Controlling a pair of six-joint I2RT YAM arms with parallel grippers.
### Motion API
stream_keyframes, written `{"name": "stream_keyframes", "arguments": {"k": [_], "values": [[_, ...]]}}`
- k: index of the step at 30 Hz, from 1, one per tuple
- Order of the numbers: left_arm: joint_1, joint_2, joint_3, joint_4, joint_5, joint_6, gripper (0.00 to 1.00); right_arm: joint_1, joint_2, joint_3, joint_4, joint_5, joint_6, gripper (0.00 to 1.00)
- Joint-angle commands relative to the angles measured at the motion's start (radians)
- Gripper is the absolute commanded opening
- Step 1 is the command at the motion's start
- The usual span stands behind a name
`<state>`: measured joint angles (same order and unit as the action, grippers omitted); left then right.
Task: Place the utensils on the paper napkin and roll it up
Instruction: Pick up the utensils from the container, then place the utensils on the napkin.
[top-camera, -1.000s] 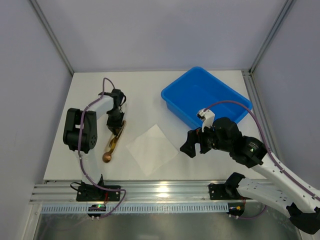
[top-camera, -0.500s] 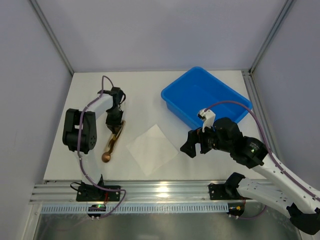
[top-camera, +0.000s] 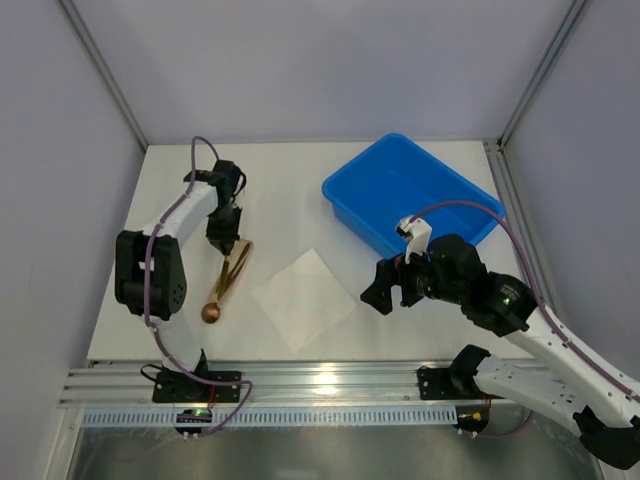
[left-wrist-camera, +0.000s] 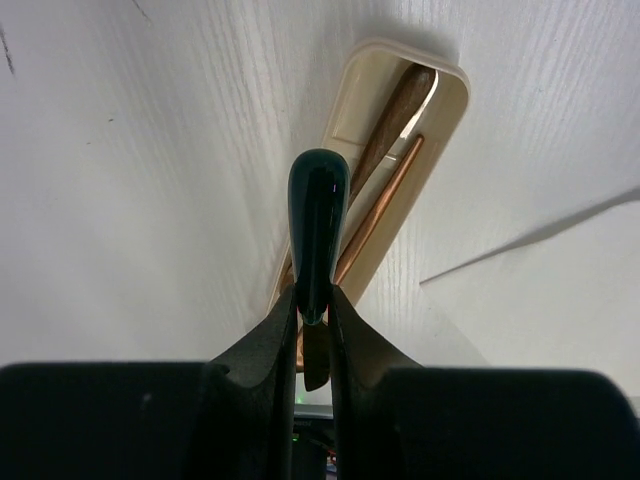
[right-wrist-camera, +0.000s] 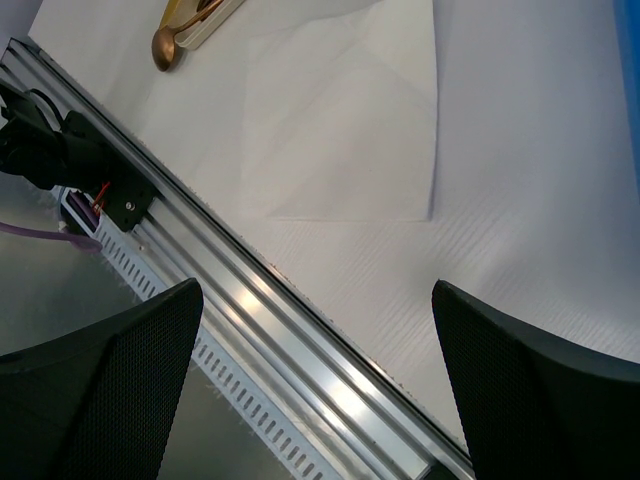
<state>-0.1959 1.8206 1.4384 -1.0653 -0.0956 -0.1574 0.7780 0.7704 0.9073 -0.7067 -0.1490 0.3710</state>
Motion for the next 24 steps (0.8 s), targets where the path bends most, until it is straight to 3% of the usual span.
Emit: {"name": "stream_keyframes", "arguments": {"k": [1,10,15,24], "values": [[0.004,-0.067,0.034,-0.030,-0.010,-0.016,0.00,0.006,0.003,0.042,0.012,0.014,-0.010,1.00],[-0.051,-0.145,0.043,-0.030,0.137,-0.080,0.00,0.006,0.006,0.062,0.001,0.028,-0.018,0.99],[-0.233,-0.201,-0.016,0.091,0.163,-0.267,0.00,0.006,0.009,0.087,-0.016,0.055,-0.021,0.99],[-0.530,-0.166,-0.075,0.169,0.004,-0.579,0.00,0.006,-0.011,0.091,-0.031,0.062,-0.010,1.00]]}}
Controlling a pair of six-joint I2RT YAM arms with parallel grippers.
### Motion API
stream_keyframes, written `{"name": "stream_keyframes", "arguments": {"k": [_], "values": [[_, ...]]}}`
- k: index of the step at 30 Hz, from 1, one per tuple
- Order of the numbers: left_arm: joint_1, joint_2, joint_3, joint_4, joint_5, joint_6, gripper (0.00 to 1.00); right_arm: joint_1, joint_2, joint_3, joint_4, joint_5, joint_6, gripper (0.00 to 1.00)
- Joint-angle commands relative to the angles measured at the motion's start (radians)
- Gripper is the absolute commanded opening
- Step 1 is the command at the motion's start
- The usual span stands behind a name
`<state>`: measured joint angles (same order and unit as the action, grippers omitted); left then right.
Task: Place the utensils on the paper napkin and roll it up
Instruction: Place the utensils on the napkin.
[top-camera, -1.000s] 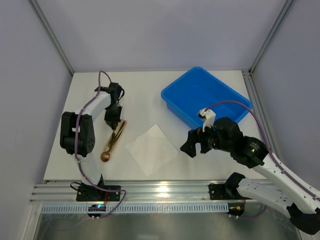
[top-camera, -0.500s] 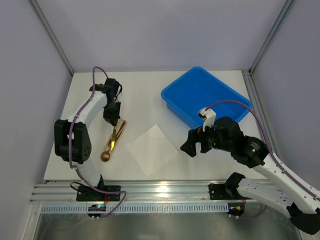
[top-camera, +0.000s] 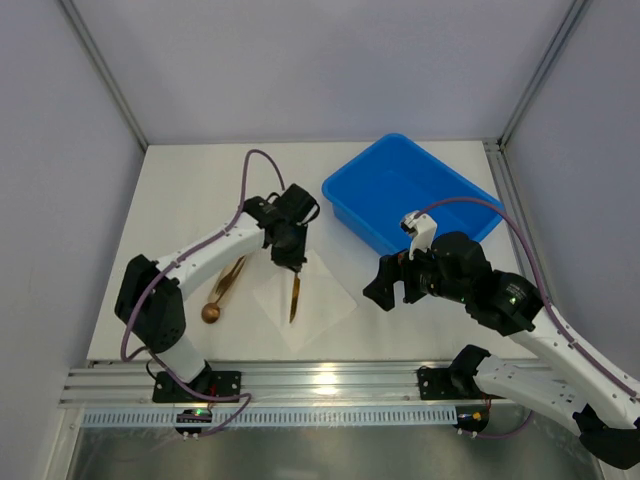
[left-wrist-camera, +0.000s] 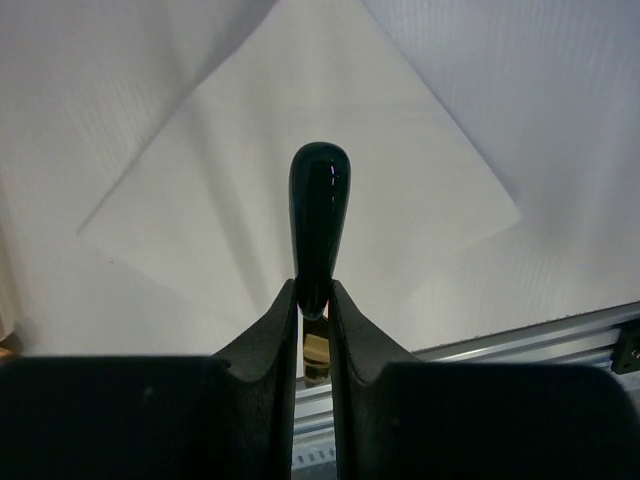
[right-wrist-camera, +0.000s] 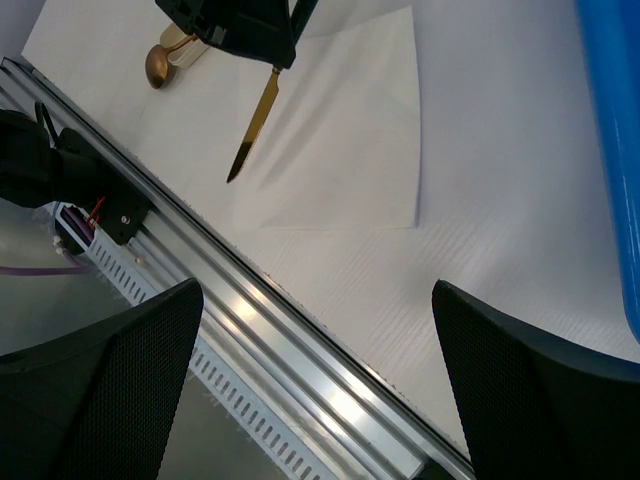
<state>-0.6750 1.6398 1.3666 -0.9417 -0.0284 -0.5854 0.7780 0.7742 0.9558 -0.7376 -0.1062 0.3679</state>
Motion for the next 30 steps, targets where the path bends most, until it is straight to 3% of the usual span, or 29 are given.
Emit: {"name": "stream_keyframes", "arguments": {"k": [1,5,8,21,30], "values": [[-0.067,0.026,-0.006,0.041,-0.071,-0.166,0.00,0.006,-0.015,0.043,-0.005,0.017,-0.007,0.99],[-0.179,0.095,0.003,0.027,-0.094,-0.203,0.00,0.006,-0.030,0.043,-0.016,0.026,-0.009,0.99],[-0.195,0.114,-0.024,0.053,-0.081,-0.228,0.00,0.006,-0.030,0.044,-0.020,0.027,-0.011,0.99],[-0.195,0.129,-0.078,0.047,-0.067,-0.163,0.00,0.006,-0.038,0.040,-0.022,0.031,-0.009,0.99],[-0.129,0.104,-0.120,0.046,-0.027,-0.087,0.00,0.006,-0.050,0.040,-0.034,0.042,-0.007,1.00]]}}
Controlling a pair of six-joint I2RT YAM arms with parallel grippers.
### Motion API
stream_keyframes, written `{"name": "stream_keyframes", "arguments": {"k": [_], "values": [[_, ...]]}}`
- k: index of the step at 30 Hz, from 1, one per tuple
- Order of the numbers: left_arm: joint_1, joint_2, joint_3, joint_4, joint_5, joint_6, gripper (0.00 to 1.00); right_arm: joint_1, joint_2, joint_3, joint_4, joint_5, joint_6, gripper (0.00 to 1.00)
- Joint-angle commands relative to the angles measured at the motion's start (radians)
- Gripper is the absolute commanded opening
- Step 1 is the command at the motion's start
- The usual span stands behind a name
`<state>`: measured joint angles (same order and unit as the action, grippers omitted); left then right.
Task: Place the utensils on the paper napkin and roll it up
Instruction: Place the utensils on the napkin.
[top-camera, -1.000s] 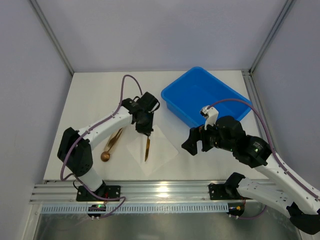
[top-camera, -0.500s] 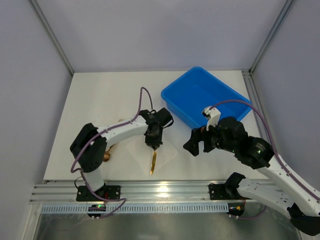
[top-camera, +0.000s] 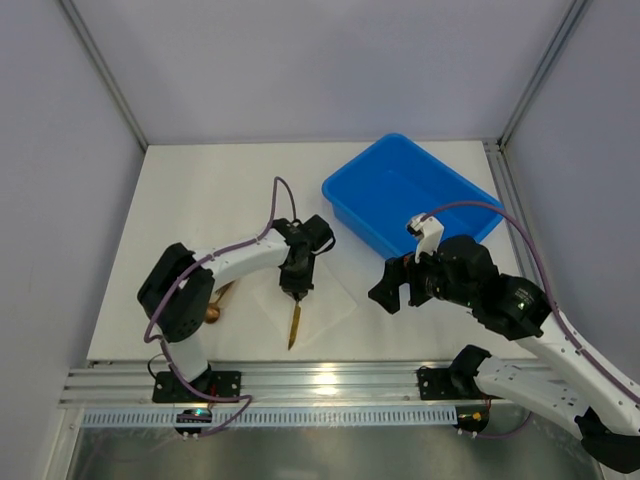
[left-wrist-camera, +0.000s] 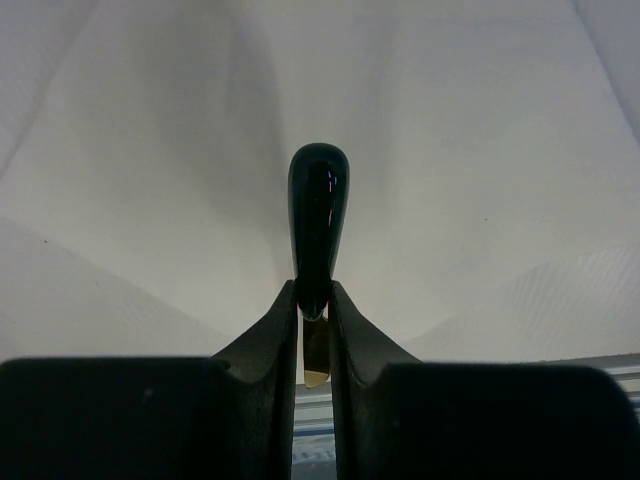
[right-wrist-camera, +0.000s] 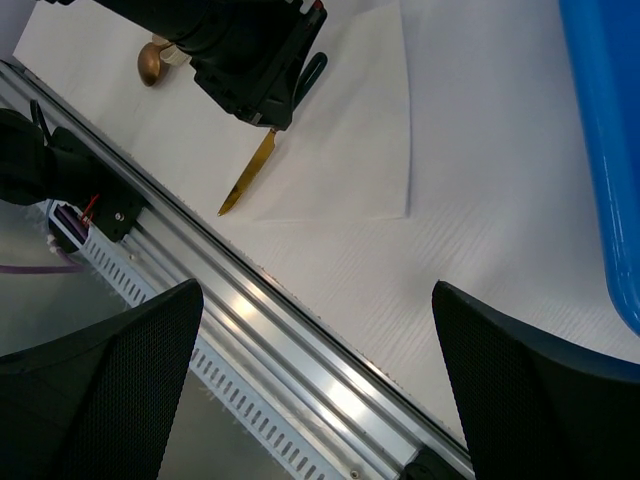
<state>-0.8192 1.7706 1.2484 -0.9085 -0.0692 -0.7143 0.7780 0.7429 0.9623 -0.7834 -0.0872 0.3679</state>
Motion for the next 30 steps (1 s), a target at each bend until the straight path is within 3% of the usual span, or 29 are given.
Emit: {"name": "stream_keyframes", "arguments": {"k": [1,30], "values": [[0.017,-0.023,-0.001,0.011,0.020,0.045,0.00,0.006,-0.017,0.033,0.013,0.021,-0.007,0.99],[0.022,0.082,0.029,0.028,0.092,0.073,0.00,0.006,-0.030,0.018,0.024,0.018,0.002,0.99]]}}
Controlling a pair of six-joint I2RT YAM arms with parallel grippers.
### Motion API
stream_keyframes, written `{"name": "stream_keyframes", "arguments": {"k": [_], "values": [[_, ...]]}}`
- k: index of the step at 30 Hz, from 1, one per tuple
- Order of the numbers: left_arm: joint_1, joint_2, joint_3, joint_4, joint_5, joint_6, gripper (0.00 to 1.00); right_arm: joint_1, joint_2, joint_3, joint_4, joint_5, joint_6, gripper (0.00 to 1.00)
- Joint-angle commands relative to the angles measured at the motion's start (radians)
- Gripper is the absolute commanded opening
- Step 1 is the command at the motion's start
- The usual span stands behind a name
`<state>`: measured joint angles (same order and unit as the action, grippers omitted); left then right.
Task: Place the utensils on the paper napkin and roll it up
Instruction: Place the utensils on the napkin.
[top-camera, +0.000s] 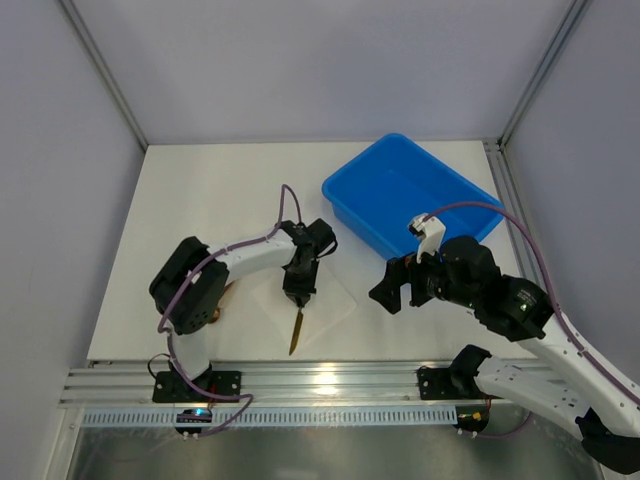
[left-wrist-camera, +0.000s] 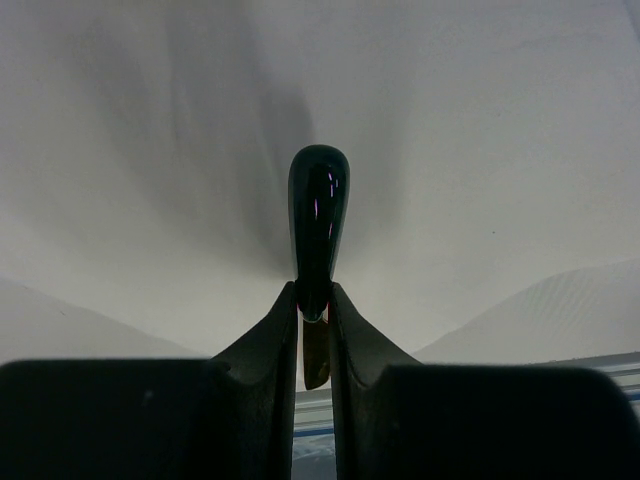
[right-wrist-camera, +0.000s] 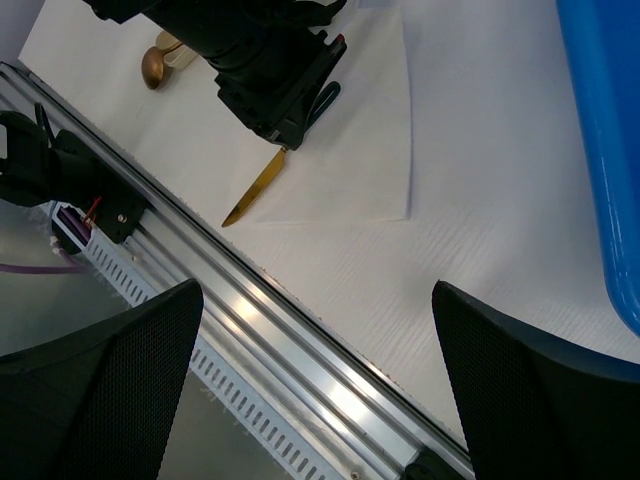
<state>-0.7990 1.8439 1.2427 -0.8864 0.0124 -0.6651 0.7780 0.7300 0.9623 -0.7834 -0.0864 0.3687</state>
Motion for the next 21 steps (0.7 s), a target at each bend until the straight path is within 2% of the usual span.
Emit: {"name": "stream_keyframes", "arguments": {"k": [1,21], "values": [[0.003,0.012,0.038,0.006,0.011,0.025,0.00,0.006,-0.018,0.018,0.023,0.019,0.003,0.99],[0.034,0.038,0.070,0.004,0.043,0.045,0.00,0.006,-0.018,0.019,0.024,0.019,0.001,0.99]]}}
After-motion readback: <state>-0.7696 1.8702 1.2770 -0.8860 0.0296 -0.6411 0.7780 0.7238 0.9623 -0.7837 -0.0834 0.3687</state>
